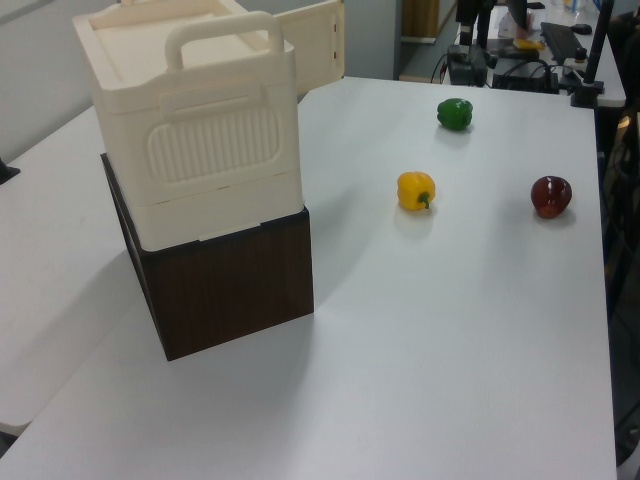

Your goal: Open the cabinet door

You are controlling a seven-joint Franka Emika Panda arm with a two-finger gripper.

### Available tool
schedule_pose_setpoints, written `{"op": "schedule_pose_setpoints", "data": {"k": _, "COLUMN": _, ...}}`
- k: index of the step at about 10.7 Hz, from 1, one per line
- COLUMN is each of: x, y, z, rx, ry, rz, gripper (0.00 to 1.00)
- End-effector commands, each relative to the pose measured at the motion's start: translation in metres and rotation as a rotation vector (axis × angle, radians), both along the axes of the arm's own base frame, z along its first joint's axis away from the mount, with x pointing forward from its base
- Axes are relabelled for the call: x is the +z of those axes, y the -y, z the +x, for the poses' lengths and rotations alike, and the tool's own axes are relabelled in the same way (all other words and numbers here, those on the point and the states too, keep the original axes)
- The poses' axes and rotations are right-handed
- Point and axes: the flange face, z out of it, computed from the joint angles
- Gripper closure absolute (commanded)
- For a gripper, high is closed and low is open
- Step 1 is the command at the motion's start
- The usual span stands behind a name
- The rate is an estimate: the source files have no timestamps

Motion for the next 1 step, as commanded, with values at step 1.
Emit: {"op": "schedule_pose_setpoints", "data": {"k": 1, "x": 0.0032, "y": 0.0019, "z": -0.0032, "rx": -0.019, "ry": 0.001, "rz": -0.020, "gripper": 0.00}}
